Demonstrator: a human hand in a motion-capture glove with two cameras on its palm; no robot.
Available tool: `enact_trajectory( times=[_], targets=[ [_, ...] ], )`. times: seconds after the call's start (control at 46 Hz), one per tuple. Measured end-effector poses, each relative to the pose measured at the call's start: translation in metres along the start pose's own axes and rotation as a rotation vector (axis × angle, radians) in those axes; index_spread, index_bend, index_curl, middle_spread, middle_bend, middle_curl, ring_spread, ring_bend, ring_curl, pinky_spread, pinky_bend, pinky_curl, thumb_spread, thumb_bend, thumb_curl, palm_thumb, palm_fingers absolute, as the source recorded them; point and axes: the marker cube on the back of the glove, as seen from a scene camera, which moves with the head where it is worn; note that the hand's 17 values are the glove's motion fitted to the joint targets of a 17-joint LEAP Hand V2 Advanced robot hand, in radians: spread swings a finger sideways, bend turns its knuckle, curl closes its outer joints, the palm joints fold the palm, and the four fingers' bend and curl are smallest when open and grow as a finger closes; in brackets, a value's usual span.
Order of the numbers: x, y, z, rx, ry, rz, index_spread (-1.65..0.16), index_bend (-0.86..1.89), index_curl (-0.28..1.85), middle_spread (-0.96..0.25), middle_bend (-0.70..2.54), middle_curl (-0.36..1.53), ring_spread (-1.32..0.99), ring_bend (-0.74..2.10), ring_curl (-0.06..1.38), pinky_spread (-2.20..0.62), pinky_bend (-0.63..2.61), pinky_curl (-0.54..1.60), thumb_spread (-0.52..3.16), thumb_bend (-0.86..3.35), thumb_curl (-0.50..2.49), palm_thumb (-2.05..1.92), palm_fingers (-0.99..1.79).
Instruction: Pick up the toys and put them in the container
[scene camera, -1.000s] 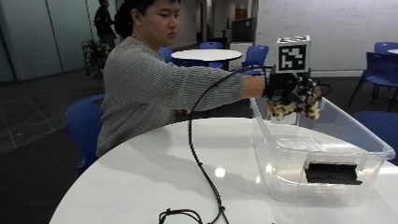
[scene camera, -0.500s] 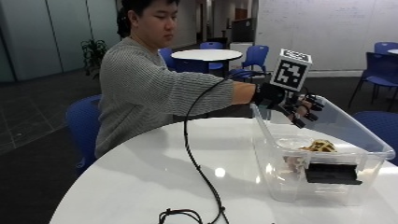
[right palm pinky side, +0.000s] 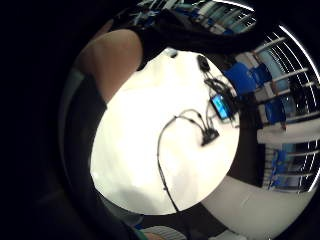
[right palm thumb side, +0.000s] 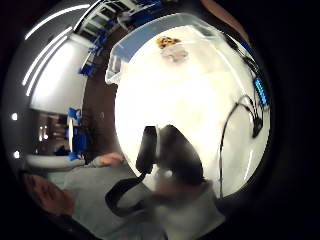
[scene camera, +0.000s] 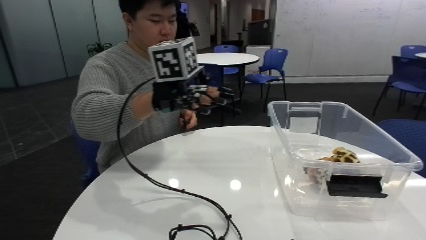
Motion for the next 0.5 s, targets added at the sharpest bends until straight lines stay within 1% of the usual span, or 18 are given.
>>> enact_trajectory(
  times=[0.065,0.13,0.239,0.348,0.5],
  targets=[
    [0.012,0.024,0.000,0.021,0.005,0.063,-0.37,0.17,0.34,-0.15,0.17,0.35,-0.07,0.28,0.33,0.05,0.86,0.32,1.34,-0.02,0.43,-0.02,-0.13],
    [0.012,0.047,0.002,0.032,0.004,0.072,-0.37,0.16,0.33,-0.15,0.17,0.35,-0.07,0.26,0.33,0.06,0.83,0.31,1.34,-0.02,0.42,-0.02,-0.12],
    [-0.006,0.089,0.017,0.040,-0.004,0.011,-0.37,0.16,0.33,-0.15,0.16,0.34,-0.07,0.23,0.32,0.06,0.81,0.31,1.36,-0.02,0.40,-0.02,-0.11],
    [-0.041,0.147,0.043,0.030,-0.031,-0.064,-0.37,0.16,0.33,-0.15,0.16,0.33,-0.07,0.21,0.32,0.06,0.79,0.30,1.36,-0.02,0.38,-0.01,-0.10],
    [-0.093,0.231,0.089,-0.073,0.007,-0.123,-0.37,0.17,0.33,-0.15,0.16,0.32,-0.06,0.19,0.32,0.06,0.76,0.30,1.38,-0.02,0.36,-0.01,-0.09]
  ],
)
